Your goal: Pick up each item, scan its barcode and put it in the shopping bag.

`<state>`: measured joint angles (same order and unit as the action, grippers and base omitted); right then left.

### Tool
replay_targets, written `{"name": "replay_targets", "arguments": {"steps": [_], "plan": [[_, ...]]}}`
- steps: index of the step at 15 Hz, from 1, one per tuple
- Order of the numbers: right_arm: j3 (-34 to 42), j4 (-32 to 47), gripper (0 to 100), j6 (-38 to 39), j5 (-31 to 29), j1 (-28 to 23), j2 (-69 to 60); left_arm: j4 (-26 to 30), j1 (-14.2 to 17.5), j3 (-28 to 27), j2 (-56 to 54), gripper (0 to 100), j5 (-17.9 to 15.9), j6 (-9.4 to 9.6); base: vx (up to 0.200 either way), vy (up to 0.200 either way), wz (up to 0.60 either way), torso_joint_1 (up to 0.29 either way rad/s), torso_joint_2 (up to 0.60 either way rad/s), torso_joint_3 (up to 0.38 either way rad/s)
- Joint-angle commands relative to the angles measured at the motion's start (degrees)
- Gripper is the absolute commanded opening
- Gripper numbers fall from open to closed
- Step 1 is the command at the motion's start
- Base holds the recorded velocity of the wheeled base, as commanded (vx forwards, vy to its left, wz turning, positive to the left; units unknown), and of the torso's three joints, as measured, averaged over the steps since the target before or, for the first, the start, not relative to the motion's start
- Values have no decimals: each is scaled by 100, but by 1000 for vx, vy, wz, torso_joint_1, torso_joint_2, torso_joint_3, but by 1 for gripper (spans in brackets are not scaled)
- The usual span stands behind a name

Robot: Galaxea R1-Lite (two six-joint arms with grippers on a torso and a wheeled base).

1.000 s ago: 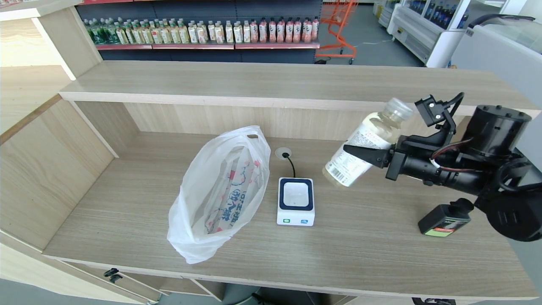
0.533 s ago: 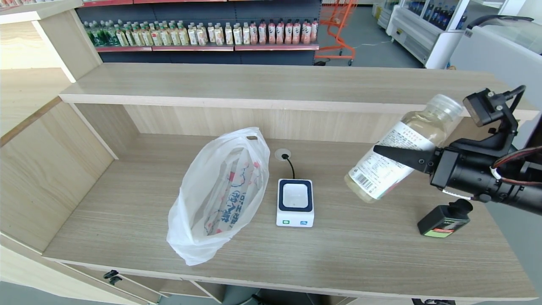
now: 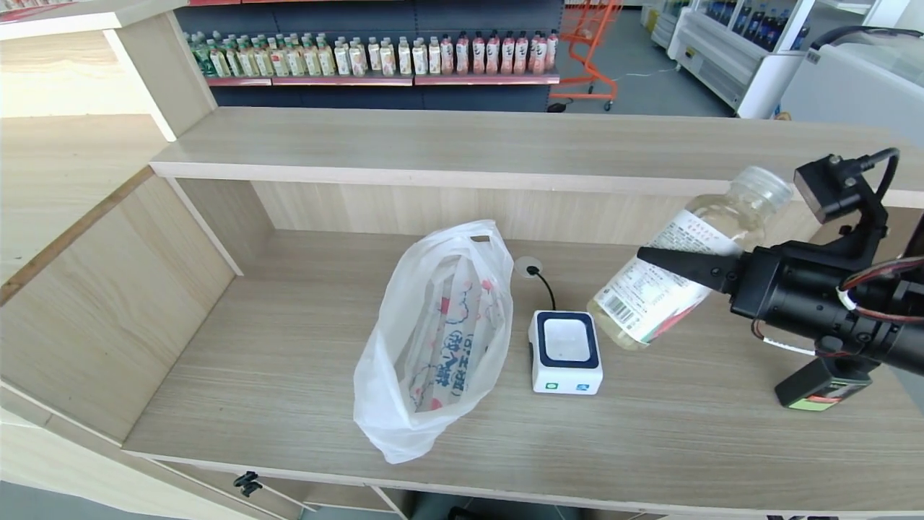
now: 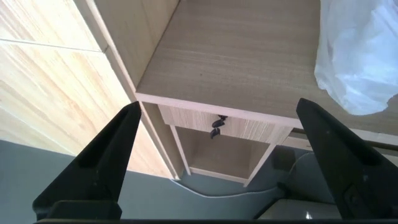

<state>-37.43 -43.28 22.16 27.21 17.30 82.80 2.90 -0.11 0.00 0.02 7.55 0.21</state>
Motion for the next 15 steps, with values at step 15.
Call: {"name": "replay_targets", "arguments": {"steps": [15], "plan": [[-467,-2185,0,-1003,-1262,1241,3392,0,2,0,6,100,1,6,0,0,0,0,0,0]]}}
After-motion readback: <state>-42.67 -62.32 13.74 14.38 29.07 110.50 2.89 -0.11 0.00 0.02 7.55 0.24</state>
